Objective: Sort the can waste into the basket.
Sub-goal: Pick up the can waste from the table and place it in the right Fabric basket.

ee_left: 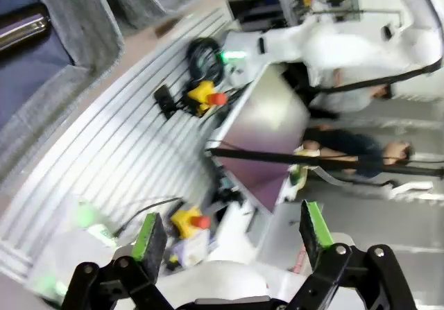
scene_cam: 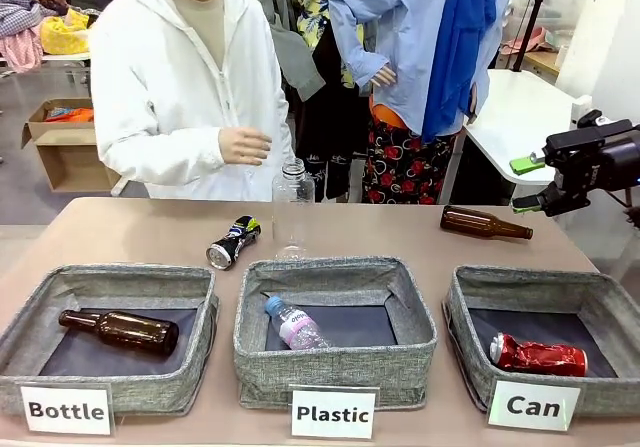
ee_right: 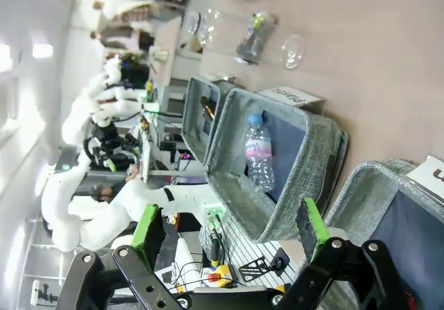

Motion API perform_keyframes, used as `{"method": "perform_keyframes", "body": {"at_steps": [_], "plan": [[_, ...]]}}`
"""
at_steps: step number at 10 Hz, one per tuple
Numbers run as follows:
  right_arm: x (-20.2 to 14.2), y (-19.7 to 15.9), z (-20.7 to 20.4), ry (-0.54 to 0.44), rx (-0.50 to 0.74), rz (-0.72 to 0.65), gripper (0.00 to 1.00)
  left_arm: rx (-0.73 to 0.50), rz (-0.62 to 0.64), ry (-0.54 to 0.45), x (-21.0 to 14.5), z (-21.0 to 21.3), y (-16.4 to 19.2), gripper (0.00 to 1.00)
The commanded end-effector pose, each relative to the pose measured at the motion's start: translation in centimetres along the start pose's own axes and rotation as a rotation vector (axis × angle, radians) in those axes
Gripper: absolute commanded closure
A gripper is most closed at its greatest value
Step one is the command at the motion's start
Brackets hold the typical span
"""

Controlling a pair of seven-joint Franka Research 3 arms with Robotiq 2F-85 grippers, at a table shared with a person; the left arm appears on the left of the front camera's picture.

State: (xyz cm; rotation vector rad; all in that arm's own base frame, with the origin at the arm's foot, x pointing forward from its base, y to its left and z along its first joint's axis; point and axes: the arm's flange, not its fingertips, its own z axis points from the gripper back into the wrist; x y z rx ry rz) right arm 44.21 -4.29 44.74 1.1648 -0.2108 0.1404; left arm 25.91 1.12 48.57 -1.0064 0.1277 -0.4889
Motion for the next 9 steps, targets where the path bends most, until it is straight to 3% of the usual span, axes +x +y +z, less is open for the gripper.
{"method": "perform_keyframes", "body": {"at_steps": [1,3,4,5,6,7,8,9], "plan": [[0.2,0.1,0.2,-0.004,-0.011,0.023,0.00,0.231,-0.030,0.146,8.5,-1.1,-2.4,0.00],[0.2,0.1,0.2,-0.004,-0.011,0.023,0.00,0.531,0.081,0.180,16.5,-3.6,-3.7,0.00],[0.2,0.1,0.2,-0.004,-0.011,0.023,0.00,0.668,0.091,0.152,18.5,-4.4,-3.3,0.00],[0.2,0.1,0.2,-0.004,-0.011,0.023,0.00,0.758,0.054,0.057,19.5,-4.9,-2.7,0.00],[0.2,0.1,0.2,-0.004,-0.011,0.023,0.00,0.764,0.009,-0.013,19.8,-4.8,-2.0,0.00],[0.2,0.1,0.2,-0.004,-0.011,0.023,0.00,0.737,0.045,-0.081,19.6,-3.7,-1.5,0.00],[0.2,0.1,0.2,-0.004,-0.011,0.023,0.00,0.556,0.013,-0.078,16.6,-0.6,-2.0,0.00],[0.2,0.1,0.2,-0.004,-0.011,0.023,0.00,0.504,-0.004,-0.186,12.0,2.3,-2.7,0.00]]}}
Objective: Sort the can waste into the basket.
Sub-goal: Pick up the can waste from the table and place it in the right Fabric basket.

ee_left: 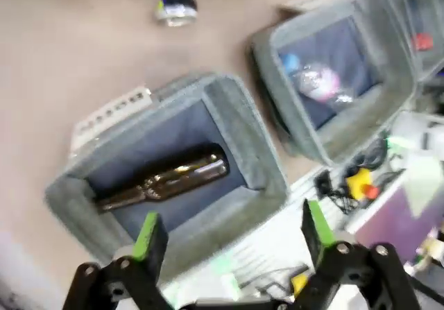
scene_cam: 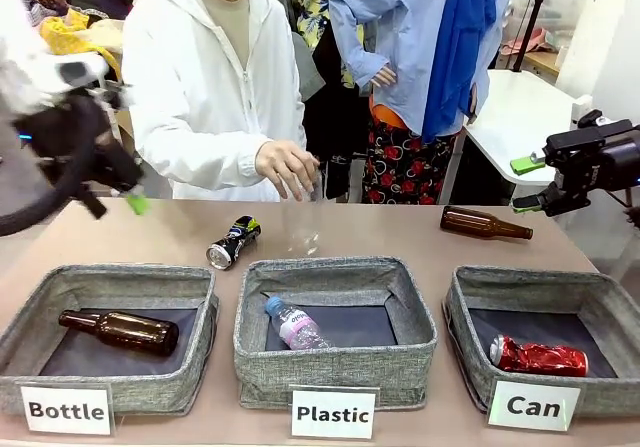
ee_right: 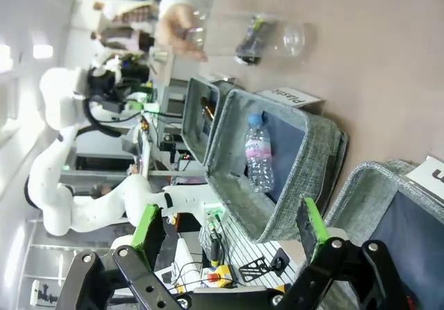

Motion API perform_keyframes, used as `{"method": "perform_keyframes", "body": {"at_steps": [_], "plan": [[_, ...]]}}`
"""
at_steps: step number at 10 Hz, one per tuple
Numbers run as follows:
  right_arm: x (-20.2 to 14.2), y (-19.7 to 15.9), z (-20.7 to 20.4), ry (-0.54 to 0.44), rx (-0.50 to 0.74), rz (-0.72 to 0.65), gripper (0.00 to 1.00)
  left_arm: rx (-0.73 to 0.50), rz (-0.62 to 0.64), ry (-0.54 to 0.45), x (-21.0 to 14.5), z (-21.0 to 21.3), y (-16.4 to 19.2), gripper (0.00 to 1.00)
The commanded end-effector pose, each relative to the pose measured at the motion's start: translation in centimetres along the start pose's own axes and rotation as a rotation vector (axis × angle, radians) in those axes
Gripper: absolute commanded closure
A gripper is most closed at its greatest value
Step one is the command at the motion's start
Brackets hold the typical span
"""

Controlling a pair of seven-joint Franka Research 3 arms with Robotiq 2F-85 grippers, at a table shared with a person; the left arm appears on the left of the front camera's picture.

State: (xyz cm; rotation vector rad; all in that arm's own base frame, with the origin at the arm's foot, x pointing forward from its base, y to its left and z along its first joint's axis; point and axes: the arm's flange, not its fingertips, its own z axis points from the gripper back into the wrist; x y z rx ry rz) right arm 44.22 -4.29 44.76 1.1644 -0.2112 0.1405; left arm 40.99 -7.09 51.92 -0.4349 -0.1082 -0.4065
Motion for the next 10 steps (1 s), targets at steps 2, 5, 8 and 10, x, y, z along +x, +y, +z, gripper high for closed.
{"method": "perform_keyframes", "body": {"at_steps": [2,5,8,10], "plan": [[0.2,0.1,0.2,-0.004,-0.010,0.022,0.00,-0.102,0.093,-0.323,-14.5,7.6,2.2,0.00],[0.2,0.1,0.2,-0.004,-0.010,0.022,0.00,-0.197,0.204,-0.539,-25.5,8.3,5.3,0.00],[0.2,0.1,0.2,-0.004,-0.010,0.022,0.00,-0.229,0.223,-0.586,-27.1,7.5,5.8,0.00],[0.2,0.1,0.2,-0.004,-0.010,0.022,0.00,-0.235,0.213,-0.537,-25.5,7.5,5.6,0.00]]}}
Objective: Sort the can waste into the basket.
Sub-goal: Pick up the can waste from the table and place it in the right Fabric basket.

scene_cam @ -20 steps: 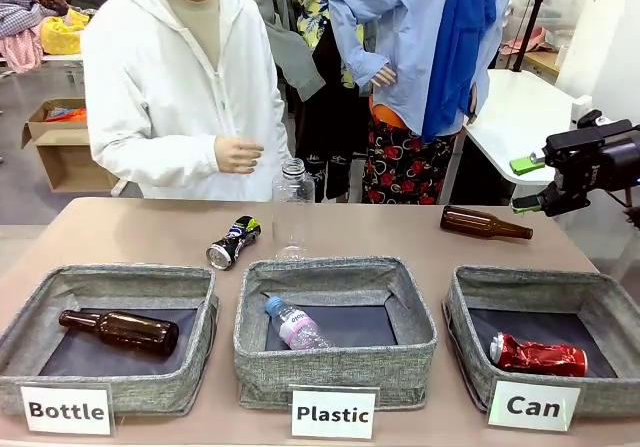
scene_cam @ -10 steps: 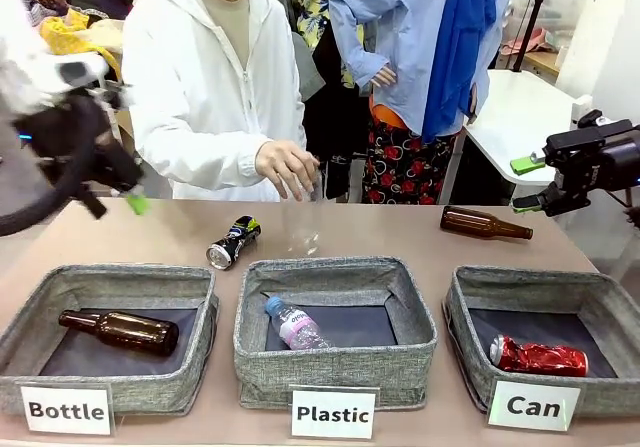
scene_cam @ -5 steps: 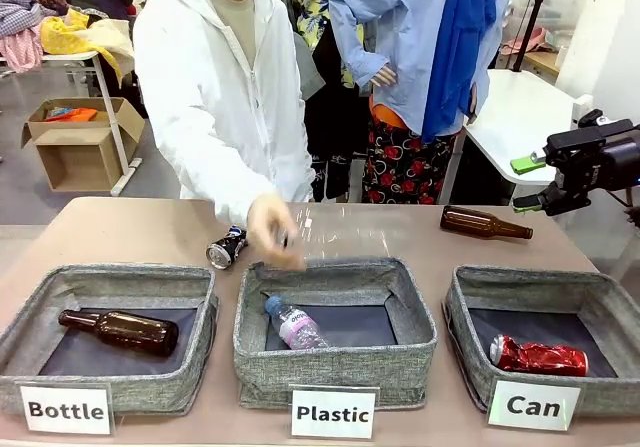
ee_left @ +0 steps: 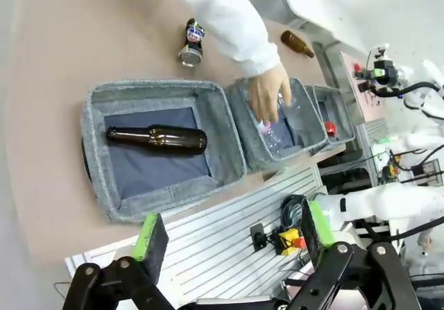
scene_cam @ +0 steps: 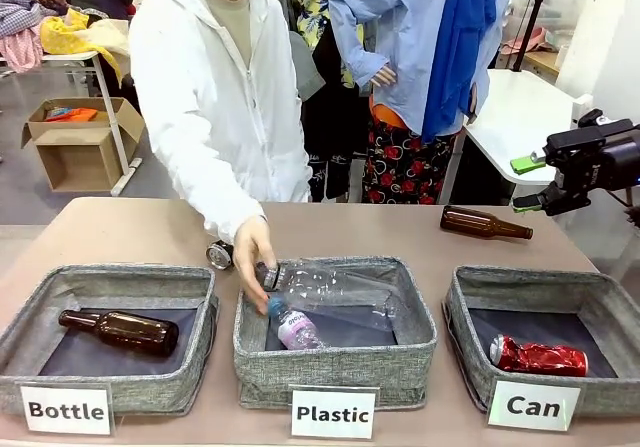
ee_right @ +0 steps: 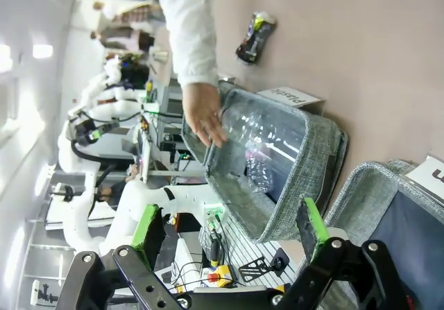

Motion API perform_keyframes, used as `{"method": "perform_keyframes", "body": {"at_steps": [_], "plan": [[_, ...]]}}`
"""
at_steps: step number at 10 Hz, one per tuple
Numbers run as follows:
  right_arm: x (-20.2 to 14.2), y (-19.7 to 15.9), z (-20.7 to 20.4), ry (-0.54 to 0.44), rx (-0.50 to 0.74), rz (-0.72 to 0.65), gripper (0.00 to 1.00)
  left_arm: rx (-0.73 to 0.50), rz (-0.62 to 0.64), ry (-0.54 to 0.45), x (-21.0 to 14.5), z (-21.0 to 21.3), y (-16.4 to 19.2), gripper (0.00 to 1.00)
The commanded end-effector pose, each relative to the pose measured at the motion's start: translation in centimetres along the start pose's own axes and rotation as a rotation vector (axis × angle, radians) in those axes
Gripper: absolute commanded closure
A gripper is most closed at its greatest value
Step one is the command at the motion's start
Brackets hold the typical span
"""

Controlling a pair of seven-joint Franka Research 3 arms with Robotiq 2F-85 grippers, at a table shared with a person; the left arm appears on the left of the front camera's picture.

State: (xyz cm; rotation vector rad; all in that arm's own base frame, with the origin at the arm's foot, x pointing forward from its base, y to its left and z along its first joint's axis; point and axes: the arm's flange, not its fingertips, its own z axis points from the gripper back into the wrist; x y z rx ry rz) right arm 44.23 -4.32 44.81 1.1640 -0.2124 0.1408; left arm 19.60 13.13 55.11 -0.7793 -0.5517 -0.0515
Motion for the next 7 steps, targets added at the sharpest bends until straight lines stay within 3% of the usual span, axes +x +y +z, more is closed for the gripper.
{"method": "perform_keyframes", "body": {"at_steps": [1,4,7], "plan": [[0.1,0.0,0.2,-0.003,-0.010,0.021,0.00,0.006,-0.028,0.058,-0.7,-5.0,-0.3,0.00],[0.1,0.0,0.2,-0.003,-0.010,0.021,0.00,0.065,-0.041,0.113,3.7,-10.4,-3.8,0.00],[0.1,0.0,0.2,-0.003,-0.010,0.021,0.00,0.208,-0.159,0.266,10.6,-22.6,-8.2,0.00]]}}
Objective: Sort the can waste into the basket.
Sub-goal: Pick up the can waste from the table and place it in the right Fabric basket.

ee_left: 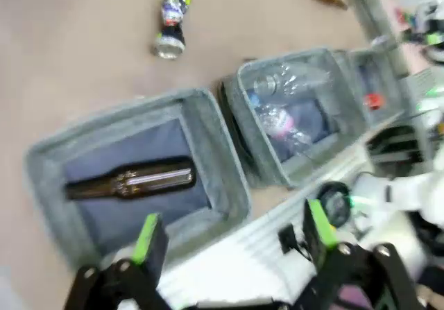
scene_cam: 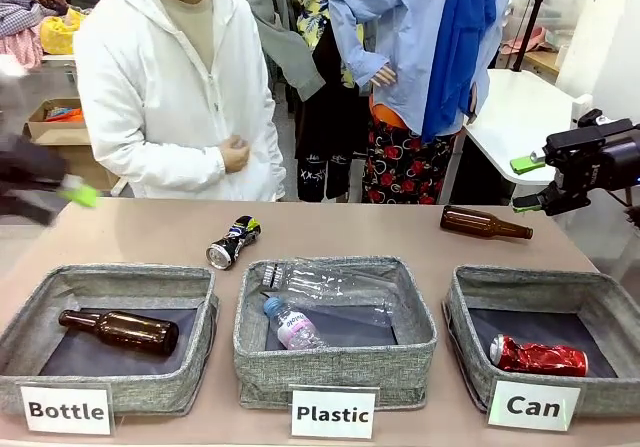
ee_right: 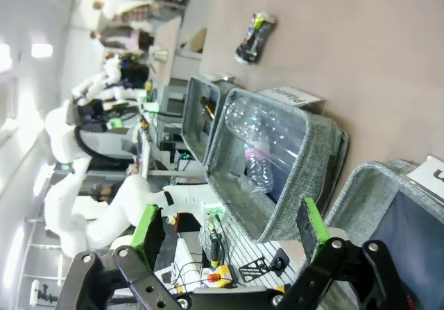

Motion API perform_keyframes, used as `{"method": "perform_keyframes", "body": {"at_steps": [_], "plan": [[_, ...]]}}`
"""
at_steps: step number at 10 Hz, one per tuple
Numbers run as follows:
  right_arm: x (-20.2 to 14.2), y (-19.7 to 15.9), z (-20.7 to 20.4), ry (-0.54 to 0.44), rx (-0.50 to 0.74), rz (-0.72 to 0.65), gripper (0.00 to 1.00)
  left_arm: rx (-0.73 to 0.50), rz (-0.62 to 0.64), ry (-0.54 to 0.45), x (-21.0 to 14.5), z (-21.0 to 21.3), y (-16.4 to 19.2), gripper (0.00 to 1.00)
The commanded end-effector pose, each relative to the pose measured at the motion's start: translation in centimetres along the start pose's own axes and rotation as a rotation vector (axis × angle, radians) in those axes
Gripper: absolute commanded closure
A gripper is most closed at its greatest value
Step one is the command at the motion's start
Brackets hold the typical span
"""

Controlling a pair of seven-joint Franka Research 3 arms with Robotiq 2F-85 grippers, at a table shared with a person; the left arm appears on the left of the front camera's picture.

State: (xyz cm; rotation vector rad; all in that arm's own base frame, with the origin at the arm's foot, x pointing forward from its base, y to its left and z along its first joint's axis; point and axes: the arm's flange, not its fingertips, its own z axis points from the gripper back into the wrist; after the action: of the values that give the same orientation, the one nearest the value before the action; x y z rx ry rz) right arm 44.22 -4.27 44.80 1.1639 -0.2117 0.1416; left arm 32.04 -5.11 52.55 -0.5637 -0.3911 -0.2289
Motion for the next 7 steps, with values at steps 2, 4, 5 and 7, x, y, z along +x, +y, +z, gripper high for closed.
{"method": "perform_keyframes", "body": {"at_steps": [2,4,5,7], "plan": [[0.1,0.0,0.2,-0.004,-0.010,0.021,0.00,0.131,-0.104,0.090,9.6,-8.9,-1.2,0.00],[0.1,0.0,0.2,-0.004,-0.010,0.021,0.00,0.211,-0.213,0.225,14.1,-16.5,-2.1,0.00],[0.1,0.0,0.2,-0.004,-0.010,0.021,0.00,0.247,-0.211,0.290,15.3,-19.7,-1.9,0.00],[0.1,0.0,0.2,-0.004,-0.010,0.021,0.00,0.263,-0.172,0.379,16.6,-23.2,-0.7,0.00]]}}
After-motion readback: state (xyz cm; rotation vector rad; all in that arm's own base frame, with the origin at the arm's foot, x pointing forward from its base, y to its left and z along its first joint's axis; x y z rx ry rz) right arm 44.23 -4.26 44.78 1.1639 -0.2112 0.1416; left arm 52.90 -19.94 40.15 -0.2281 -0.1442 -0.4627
